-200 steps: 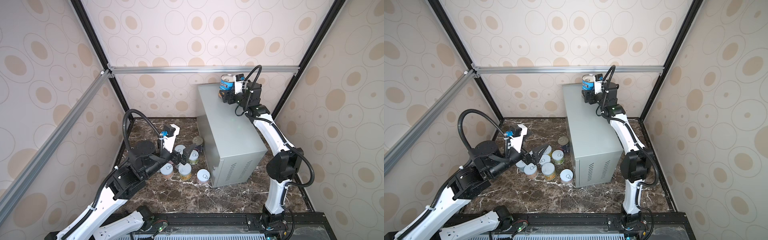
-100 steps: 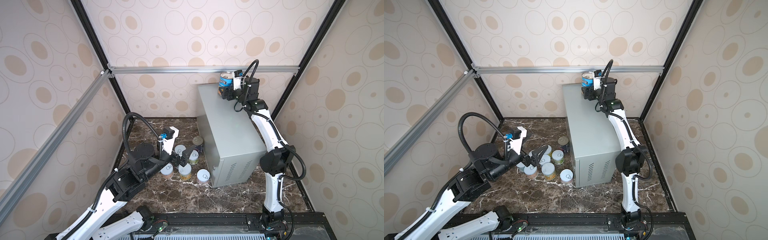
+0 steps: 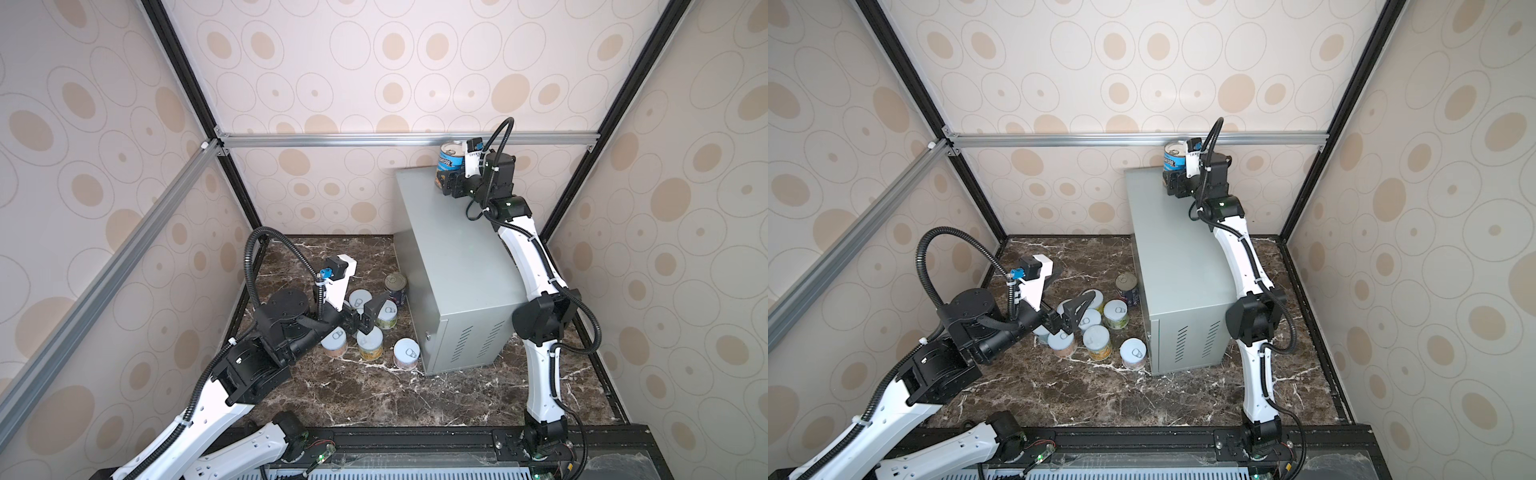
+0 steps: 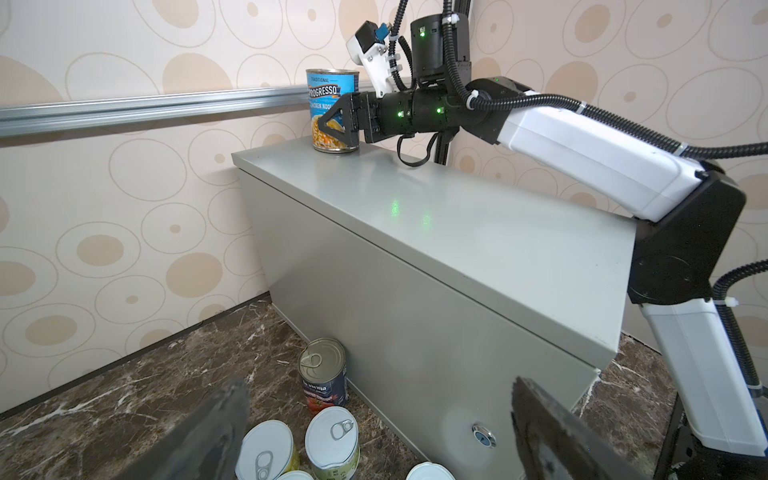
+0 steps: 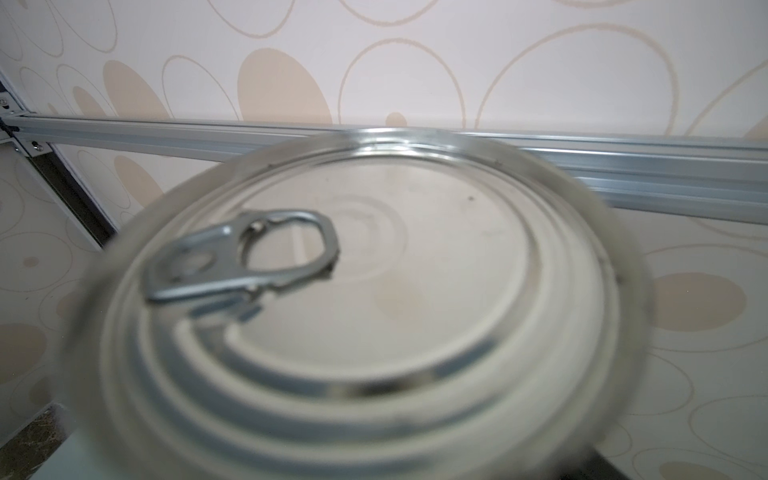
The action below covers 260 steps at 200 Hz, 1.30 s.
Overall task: Place and organize the canned foods onto the counter
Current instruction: 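Open the right gripper and withdraw it while the left gripper moves to the cans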
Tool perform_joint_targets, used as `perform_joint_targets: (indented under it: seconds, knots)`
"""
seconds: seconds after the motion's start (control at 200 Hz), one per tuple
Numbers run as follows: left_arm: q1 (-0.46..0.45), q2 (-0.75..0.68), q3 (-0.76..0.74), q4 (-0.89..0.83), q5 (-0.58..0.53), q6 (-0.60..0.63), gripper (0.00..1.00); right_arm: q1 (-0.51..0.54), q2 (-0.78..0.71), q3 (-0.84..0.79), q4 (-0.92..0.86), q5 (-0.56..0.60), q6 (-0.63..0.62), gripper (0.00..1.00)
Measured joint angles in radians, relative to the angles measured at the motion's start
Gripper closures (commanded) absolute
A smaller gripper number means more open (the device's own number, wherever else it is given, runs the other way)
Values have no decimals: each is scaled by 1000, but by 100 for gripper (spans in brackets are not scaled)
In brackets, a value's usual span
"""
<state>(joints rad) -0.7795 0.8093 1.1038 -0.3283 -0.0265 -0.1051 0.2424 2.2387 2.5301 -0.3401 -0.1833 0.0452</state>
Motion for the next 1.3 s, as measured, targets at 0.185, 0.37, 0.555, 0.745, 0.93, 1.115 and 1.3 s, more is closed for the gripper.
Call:
perform_joint_targets:
  seconds: [0.185,0.37,0.555,0.745,0.93,1.115,1.3]
  knots:
    - [1,44,-5,8,-3,-1,2,0,-8,0,4,-6,5,0]
    - [6,88,-15,20,-6,-7,2,-1,-166,-150,32,-30,15,0]
    - [18,125,-16,38,-8,-18,2,-1,-397,-291,8,-27,34,0]
    - [91,201,-16,53,6,-61,2,-2,-614,-423,-91,-23,87,0]
    - [194,310,-15,59,47,-124,2,-1,-902,-801,-119,-39,131,0]
    - [240,460,-5,53,56,-168,2,5,-1163,-1068,-150,-44,148,0]
    - [264,637,51,50,90,-171,2,6,-1342,-1171,-182,-48,153,0]
